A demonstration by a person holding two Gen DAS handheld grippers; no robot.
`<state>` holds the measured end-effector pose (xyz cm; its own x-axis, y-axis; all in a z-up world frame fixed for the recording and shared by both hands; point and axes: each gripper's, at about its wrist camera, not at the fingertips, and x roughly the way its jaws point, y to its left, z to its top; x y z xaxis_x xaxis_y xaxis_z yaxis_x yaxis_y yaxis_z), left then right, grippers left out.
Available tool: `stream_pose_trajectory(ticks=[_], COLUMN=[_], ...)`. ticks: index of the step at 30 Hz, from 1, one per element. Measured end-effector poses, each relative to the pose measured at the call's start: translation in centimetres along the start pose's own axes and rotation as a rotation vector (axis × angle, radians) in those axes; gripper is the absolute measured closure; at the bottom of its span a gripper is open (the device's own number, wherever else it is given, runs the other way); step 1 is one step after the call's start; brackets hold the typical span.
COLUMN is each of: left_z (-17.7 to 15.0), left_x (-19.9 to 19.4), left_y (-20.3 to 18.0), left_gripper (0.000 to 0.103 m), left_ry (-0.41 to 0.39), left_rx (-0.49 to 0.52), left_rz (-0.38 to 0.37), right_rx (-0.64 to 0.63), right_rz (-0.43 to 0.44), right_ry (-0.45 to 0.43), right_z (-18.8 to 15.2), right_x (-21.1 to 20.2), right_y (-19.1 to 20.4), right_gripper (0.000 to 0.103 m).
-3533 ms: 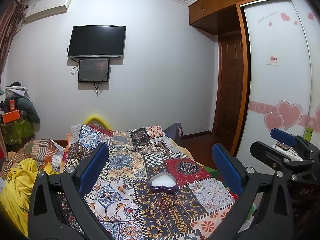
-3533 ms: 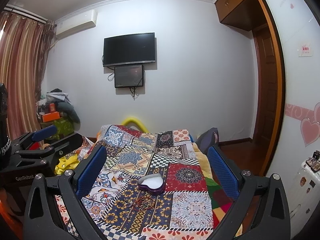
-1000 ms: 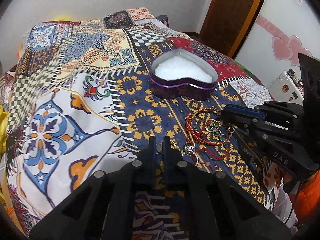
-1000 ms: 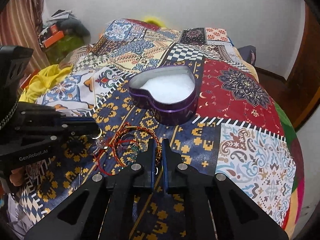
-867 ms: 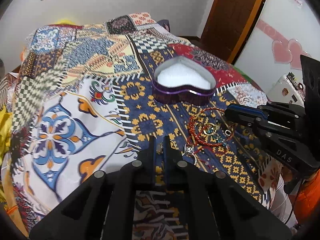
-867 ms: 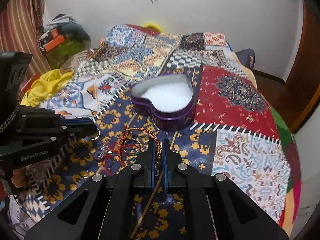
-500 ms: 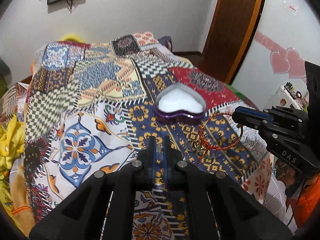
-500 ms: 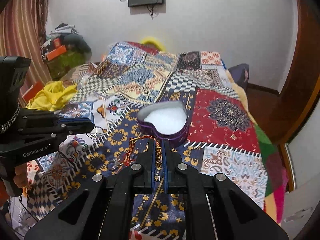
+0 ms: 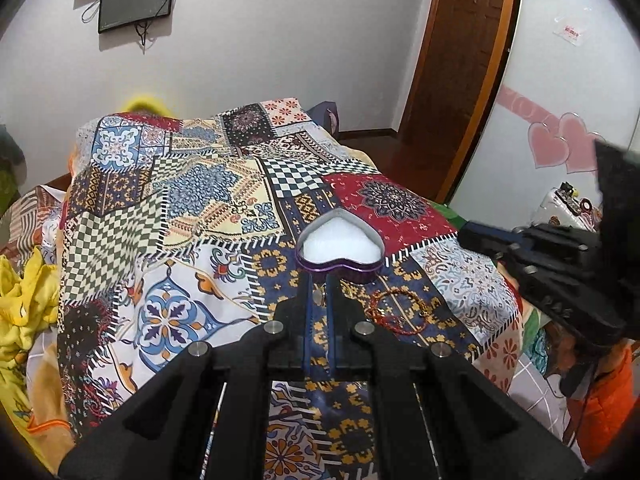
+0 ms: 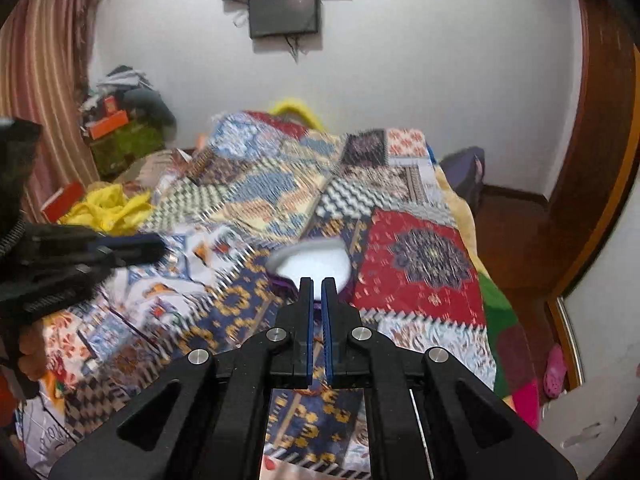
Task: Organize jewelry
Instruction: 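Carry the red bracelet into the purple heart tin and open the right gripper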
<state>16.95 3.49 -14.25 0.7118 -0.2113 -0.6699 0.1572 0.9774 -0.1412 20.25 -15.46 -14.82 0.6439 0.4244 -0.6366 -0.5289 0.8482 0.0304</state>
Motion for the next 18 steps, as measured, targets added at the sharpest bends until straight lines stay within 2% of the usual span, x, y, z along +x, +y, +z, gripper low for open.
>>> stream_pose_trajectory(ticks=[2,4,6,10,14,15,17,18], left_z=[-0.4,-0.8,-1.2,-1.7,-1.9,-1.9,-2.0,-2.0], left_x=[0.4,0.9,1.4,2.2,2.9,3.1,3.3,3.3], left_y=[-0.1,-0.1,0.0,0.5,0.6,0.6,0.5,0.5], left_gripper=[0.098,0.098,0.098,0.098,0.098,0.098,0.098,0.098], left_ry=[0.016,0.033,0.048,0.072,0.084,0.086,0.089,0.088], left_rx=[0.002,0.005,0.0,-0.016,-0.018,-0.018,-0.021,-0.023], left_rz=[-0.006,-0.007,-0.01,-0.016,-0.014,-0.013,-0.014,-0.015], right_rx=[0.015,0.019,0.005,-0.007,-0.087,-0.094,-0.083,-0.078], right_rz=[0.004,0.012,-0.006,-0.015,-0.055,-0.057,-0.035,-0.031], right_ry=[0.058,0.122,0.177,0.256,0.223,0.218,0.215,0.217], right_z=[-0.8,-1.8,-2.9,-4.9,-5.9,-5.9,-5.9,-5.8], right_x=[1.3,3.3,5.2,7.5,7.4,7.4,7.6,7.6], right_y=[-0.5,-0.8,-0.9,-1.2,-0.5,-0.3,-0.4,-0.4], right_gripper=[0.093,0.08,0.075,0.075,0.076,0.077,0.092,0.091])
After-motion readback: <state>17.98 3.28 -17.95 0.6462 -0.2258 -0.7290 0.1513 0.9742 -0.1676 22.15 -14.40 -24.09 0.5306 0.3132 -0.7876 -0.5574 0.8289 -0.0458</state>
